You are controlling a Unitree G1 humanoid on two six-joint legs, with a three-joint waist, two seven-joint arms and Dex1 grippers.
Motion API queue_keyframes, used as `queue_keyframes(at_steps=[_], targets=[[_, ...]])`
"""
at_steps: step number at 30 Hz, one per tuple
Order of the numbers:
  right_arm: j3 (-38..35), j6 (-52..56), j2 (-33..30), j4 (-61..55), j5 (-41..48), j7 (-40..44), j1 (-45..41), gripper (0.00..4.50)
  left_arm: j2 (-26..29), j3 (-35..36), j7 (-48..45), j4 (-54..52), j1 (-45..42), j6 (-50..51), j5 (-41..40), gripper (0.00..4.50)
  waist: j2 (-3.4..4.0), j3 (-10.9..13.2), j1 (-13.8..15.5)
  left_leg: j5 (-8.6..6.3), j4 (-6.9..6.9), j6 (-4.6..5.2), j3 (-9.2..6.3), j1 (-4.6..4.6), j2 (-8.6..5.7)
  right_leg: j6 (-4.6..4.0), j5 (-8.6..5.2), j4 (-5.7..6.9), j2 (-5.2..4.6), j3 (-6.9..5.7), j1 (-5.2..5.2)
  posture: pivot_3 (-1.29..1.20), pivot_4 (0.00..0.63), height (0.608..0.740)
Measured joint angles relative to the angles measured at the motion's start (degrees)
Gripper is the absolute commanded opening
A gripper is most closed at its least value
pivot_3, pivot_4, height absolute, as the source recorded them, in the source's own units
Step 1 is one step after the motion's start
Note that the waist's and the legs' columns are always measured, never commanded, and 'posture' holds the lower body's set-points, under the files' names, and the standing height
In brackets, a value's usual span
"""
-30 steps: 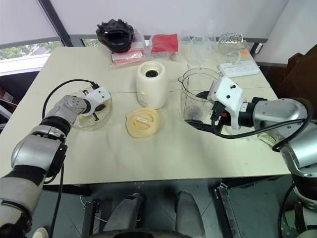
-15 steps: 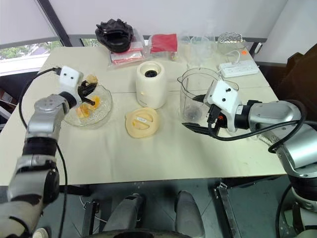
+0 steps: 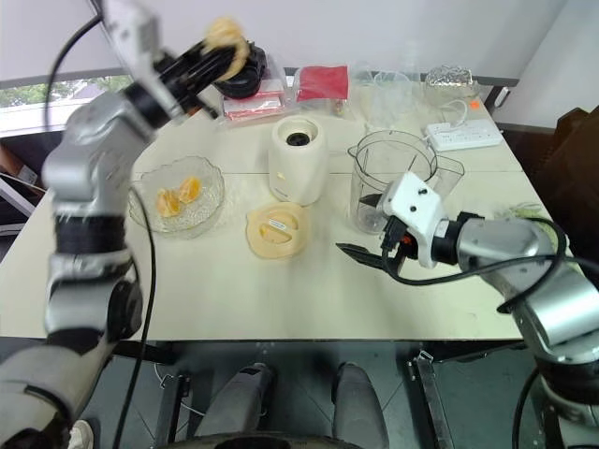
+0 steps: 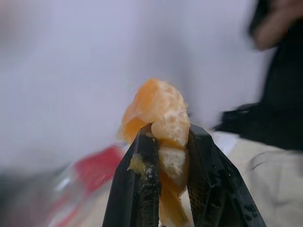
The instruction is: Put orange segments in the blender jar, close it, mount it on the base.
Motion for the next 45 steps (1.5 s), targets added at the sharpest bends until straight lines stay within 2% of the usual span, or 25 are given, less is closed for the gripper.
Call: queue_keyframes(at_steps=[2, 5, 9, 13, 16, 23, 31, 34, 39, 40, 45], targets=[[-0.9, 1.1, 1.0, -2.4, 0.1, -2.2, 2.1, 4.50, -2.2, -2.5, -4.9, 8.4, -4.3, -5.7, 1.9, 0.75, 0.02, 0.0, -0.7, -0.05, -0.06, 0.09, 0.08, 0.06, 0.03, 0.01, 0.00, 0.01, -0.01, 0.04, -0.03, 0.00, 0.150, 0.740], [-5.4, 4.1, 4.7, -9.8, 0.0, -8.6, 10.1, 4.50, -8.0, -5.4, -13.4, 28.7, -12.4, -16.8, 5.7, 0.75, 0.02, 0.0, -0.3, -0.09, -0.13, 0.17, 0.02, 0.04, 0.06, 0.02, -0.02, 0.07, 0.03, -0.04, -0.10, 0.00, 0.150, 0.740], [-8.5, 7.6, 7.8, -17.6, 0.6, -14.8, 15.9, 4.50, -13.3, -6.0, -18.7, 41.7, -17.4, -24.6, 7.9, 0.75, 0.03, 0.0, -0.6, -0.15, -0.06, 0.27, 0.09, -0.01, 0.05, 0.04, -0.03, 0.04, 0.01, 0.02, -0.12, 0.00, 0.150, 0.740], [-10.3, 6.1, 7.1, -19.2, 3.6, -20.9, 21.3, 4.50, -16.9, -5.3, -20.8, 46.6, -19.9, -28.7, 8.4, 0.75, 0.01, 0.0, -0.3, -0.15, -0.04, 0.27, 0.08, 0.01, 0.06, 0.06, -0.04, 0.05, 0.01, 0.02, -0.10, 0.00, 0.150, 0.740], [-11.0, 2.1, 4.1, -19.3, 7.4, -26.5, 25.6, 4.50, -19.1, -5.1, -20.7, 48.7, -20.4, -31.0, 10.4, 0.75, 0.01, 0.0, -0.2, -0.15, -0.03, 0.27, 0.09, 0.02, 0.06, 0.06, -0.04, 0.05, 0.01, 0.03, -0.08, 0.00, 0.150, 0.740], [-12.2, -9.2, -6.5, -19.3, 17.3, -40.1, 36.0, 4.50, -22.2, -8.4, -16.9, 51.7, -20.2, -32.9, 19.2, 0.75, -0.06, 0.1, -0.1, -0.15, -0.02, 0.28, 0.09, 0.02, 0.06, 0.09, -0.06, 0.04, 0.01, 0.04, -0.05, 0.00, 0.150, 0.740], [-12.2, -18.3, -15.8, -19.4, 23.5, -49.6, 42.2, 4.50, -22.5, -9.4, -10.5, 52.9, -19.3, -34.3, 25.6, 0.75, -0.12, 0.1, 0.0, -0.15, -0.02, 0.29, 0.08, 0.03, 0.05, 0.11, -0.08, 0.04, 0.01, 0.05, -0.02, 0.00, 0.150, 0.740], [-12.2, -20.2, -18.3, -19.4, 24.9, -51.9, 43.3, 4.50, -22.5, -9.5, -8.9, 53.2, -18.8, -34.3, 26.9, 1.60, -0.14, 0.1, 0.0, -0.15, -0.01, 0.29, 0.08, 0.02, 0.05, 0.12, -0.08, 0.03, 0.01, 0.06, -0.01, 0.00, 0.150, 0.740], [-12.2, -21.8, -21.1, -19.4, 26.7, -54.2, 43.7, 4.50, -22.6, -8.9, -7.9, 53.2, -18.7, -34.3, 27.9, 4.12, -0.15, 0.1, 0.0, -0.16, -0.01, 0.29, 0.09, 0.03, 0.05, 0.11, -0.08, 0.03, 0.02, 0.06, 0.01, 0.00, 0.150, 0.740], [-12.2, -21.9, -21.3, -19.4, 27.0, -54.4, 43.8, 4.50, -22.6, -8.8, -7.7, 53.2, -18.7, -34.3, 27.9, 4.44, -0.14, 0.1, 0.0, -0.16, -0.01, 0.29, 0.09, 0.03, 0.05, 0.12, -0.08, 0.03, 0.02, 0.06, 0.01, 0.00, 0.150, 0.740], [-12.4, -21.9, -21.7, -19.4, 27.5, -54.7, 44.0, 4.50, -22.6, -7.6, -5.6, 53.2, -18.8, -34.1, 27.9, 4.44, -0.14, 0.1, 0.0, -0.16, 0.00, 0.29, 0.09, 0.03, 0.05, 0.12, -0.08, 0.03, 0.02, 0.06, 0.02, 0.00, 0.150, 0.740]])
